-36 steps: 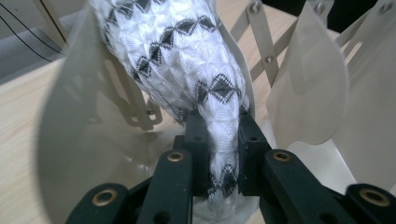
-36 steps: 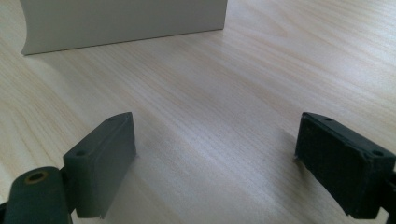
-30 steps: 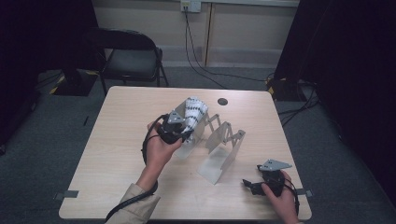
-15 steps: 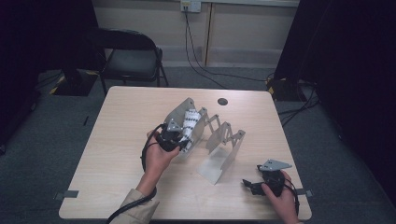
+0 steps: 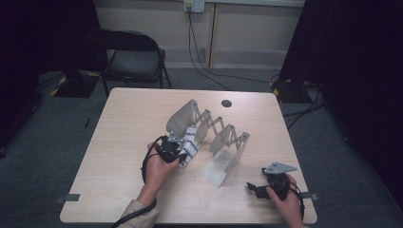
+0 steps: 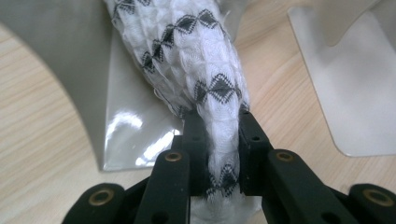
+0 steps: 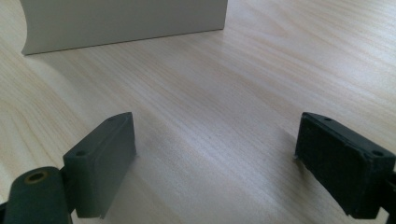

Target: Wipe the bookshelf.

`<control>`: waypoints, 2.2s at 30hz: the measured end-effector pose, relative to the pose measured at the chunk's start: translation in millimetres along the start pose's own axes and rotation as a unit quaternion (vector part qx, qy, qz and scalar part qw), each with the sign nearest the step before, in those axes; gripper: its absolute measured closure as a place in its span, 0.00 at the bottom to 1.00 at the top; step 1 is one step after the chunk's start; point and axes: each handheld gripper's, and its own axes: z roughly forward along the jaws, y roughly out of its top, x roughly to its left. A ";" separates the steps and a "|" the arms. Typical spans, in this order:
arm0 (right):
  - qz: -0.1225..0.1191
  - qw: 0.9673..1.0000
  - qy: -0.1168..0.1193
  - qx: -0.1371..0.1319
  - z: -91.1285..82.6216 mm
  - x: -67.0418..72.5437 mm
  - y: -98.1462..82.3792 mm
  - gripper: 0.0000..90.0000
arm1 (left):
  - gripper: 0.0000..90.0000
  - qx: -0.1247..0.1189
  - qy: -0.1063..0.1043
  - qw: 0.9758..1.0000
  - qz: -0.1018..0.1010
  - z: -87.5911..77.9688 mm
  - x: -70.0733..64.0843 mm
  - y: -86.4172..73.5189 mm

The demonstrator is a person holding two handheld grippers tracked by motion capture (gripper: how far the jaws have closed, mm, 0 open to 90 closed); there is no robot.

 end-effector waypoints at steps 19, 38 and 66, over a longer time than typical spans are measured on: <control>0.000 1.000 0.000 0.000 0.0 0.0 0.0 0.13 | 0.47 -0.012 0.053 0.998 0.044 16.3 -5.2 2.2; -0.001 1.000 0.000 0.000 0.0 0.2 0.0 0.13 | 0.85 -0.100 0.009 0.994 0.032 -49.6 -11.7 37.8; 0.000 1.000 0.000 0.000 0.1 0.4 0.0 0.13 | 0.85 -0.013 -0.012 1.000 0.026 7.8 -11.1 -4.0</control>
